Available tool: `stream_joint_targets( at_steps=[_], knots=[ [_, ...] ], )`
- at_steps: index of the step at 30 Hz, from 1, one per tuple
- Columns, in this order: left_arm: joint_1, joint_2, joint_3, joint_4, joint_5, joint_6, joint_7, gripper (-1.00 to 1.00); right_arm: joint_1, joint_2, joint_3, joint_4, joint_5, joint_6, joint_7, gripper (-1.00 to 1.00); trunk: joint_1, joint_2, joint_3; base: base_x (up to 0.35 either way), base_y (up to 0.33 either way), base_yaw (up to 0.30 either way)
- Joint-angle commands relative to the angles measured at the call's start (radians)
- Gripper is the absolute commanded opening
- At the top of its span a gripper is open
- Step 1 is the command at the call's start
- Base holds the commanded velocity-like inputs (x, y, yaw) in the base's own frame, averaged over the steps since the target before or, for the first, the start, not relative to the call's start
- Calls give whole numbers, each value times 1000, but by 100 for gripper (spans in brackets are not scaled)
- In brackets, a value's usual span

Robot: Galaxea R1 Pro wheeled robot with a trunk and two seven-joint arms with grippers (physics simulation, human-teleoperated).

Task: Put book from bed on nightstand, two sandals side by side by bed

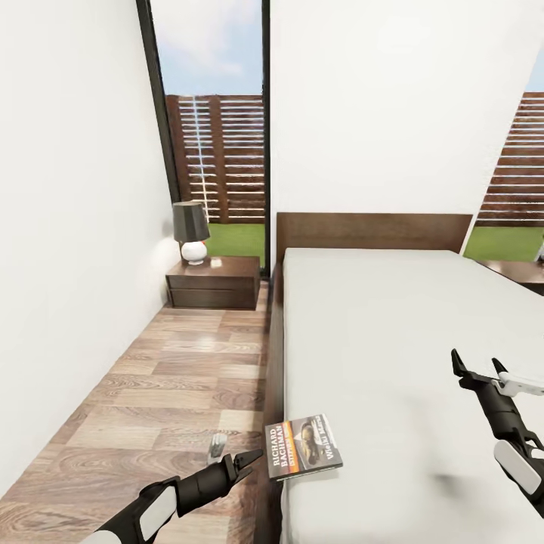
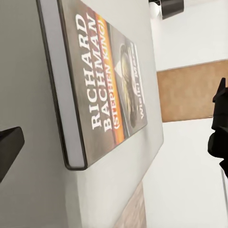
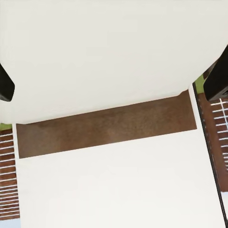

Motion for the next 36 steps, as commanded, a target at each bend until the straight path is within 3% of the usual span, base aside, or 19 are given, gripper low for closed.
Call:
stream_joint_targets(
  at_steps=[1, 36],
  knots=[
    [-1, 1, -5, 0, 10, 9, -1, 100, -1, -1, 7, 1, -11, -4, 4, 100, 0, 0, -1, 0, -10, 0],
    [0, 1, -5, 0, 10, 9, -3, 100, -1, -1, 8, 2, -11, -4, 4, 100, 0, 0, -1, 0, -55, 0]
  ],
)
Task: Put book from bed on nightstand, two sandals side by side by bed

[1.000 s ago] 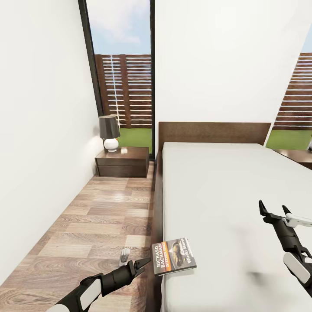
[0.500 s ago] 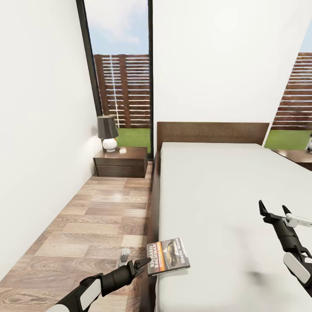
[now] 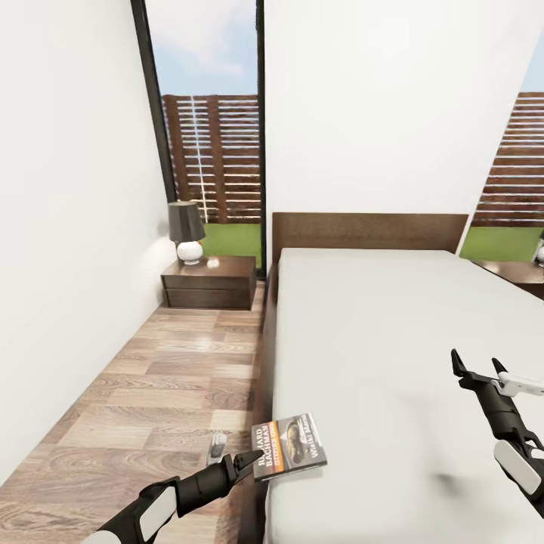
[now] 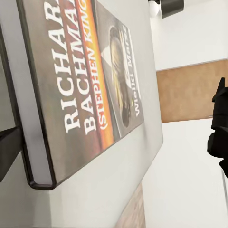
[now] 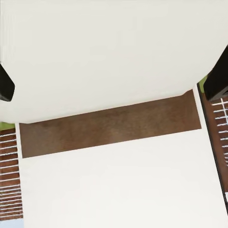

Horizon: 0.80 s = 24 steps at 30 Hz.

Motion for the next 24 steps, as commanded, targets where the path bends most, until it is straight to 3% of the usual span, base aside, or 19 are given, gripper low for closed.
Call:
stream_joint_targets(
  at_steps=[1, 19, 24],
  knots=[
    [0, 1, -5, 0, 10, 9, -1, 100, -1, -1, 7, 1, -11, -4, 4, 100, 0, 0, -1, 0, -98, 0],
    [0, 2, -4, 1, 11, 7, -2, 100, -1, -1, 7, 1, -11, -4, 5, 100, 0, 0, -1, 0, -11, 0],
    [3, 6, -1, 3, 14, -30, -10, 100, -1, -1, 7, 1, -11, -4, 5, 100, 0, 0, -1, 0, 0, 0]
  ],
)
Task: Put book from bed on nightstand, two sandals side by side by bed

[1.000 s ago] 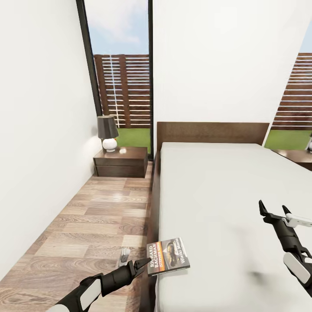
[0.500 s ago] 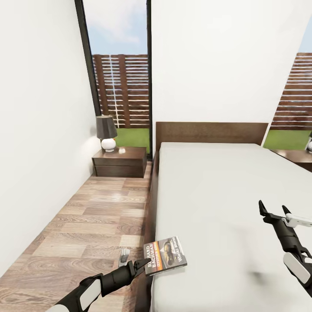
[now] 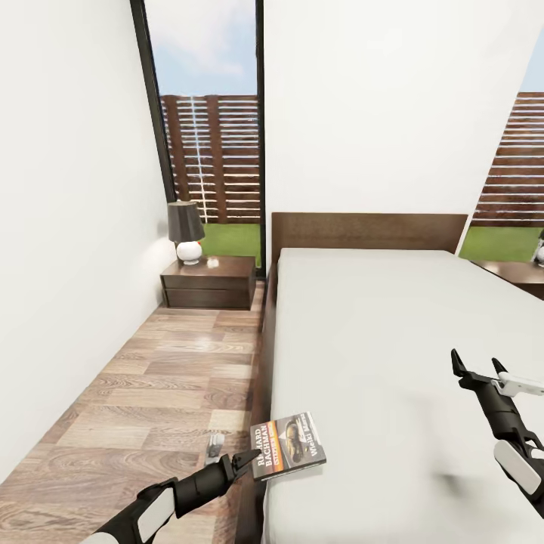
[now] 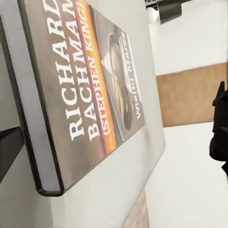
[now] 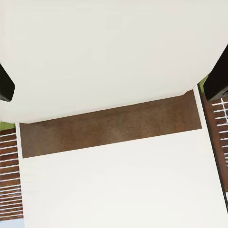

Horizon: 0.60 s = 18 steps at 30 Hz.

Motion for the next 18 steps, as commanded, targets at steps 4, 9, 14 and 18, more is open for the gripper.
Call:
stream_joint_targets(
  at_steps=[4, 9, 14, 18],
  knots=[
    [0, 3, -3, 2, 11, -4, -43, 100, -1, -1, 6, 1, -11, -4, 5, 100, 0, 0, -1, 0, 0, 0],
    [1, 3, -3, 3, 11, -8, -61, 100, -1, -1, 6, 1, -11, -4, 5, 100, 0, 0, -1, 0, 0, 0],
    [1, 3, -3, 4, 11, -7, -62, 100, -1, -1, 6, 0, -11, -4, 4, 100, 0, 0, -1, 0, 0, 0],
    [1, 3, -3, 4, 11, -7, -62, 100, -1, -1, 6, 1, -11, -4, 5, 100, 0, 0, -1, 0, 0, 0]
  ],
)
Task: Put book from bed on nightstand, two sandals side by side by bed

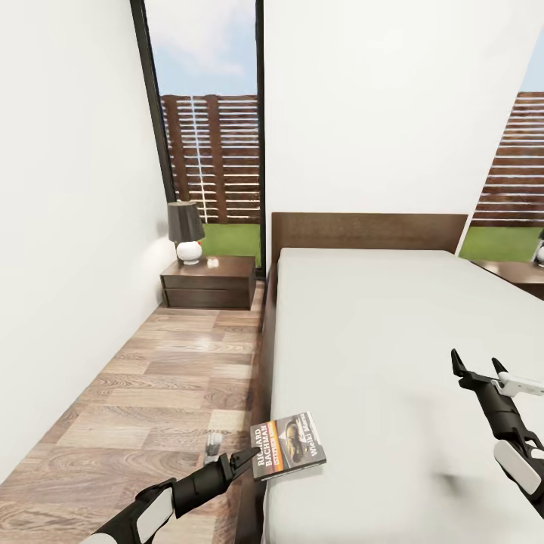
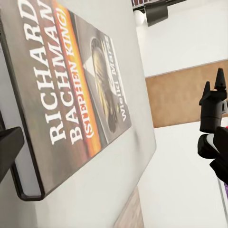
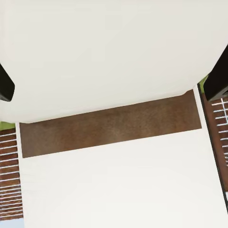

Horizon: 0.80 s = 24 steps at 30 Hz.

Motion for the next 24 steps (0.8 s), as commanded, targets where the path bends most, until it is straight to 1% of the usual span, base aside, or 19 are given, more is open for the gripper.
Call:
stream_joint_targets(
  at_steps=[1, 7, 16, 24],
  knots=[
    [-1, 1, -5, 0, 10, 10, -1, 100, -1, -1, 7, 1, -11, -4, 4, 100, 0, 0, -1, 0, 0, 0],
    [-1, 1, -5, 0, 10, 9, -1, 100, -1, -1, 6, 2, -11, -4, 4, 100, 23, -42, -20, 0, 0, 0],
    [-1, 1, -5, 0, 10, 8, -3, 100, -1, -1, 7, 2, -11, -4, 4, 100, 23, -42, -20, 0, 0, 0],
    [-1, 1, -5, -1, 10, 8, -3, 100, -1, -1, 7, 2, -11, -4, 5, 100, 54, -98, -45, 0, 0, 0]
  ],
)
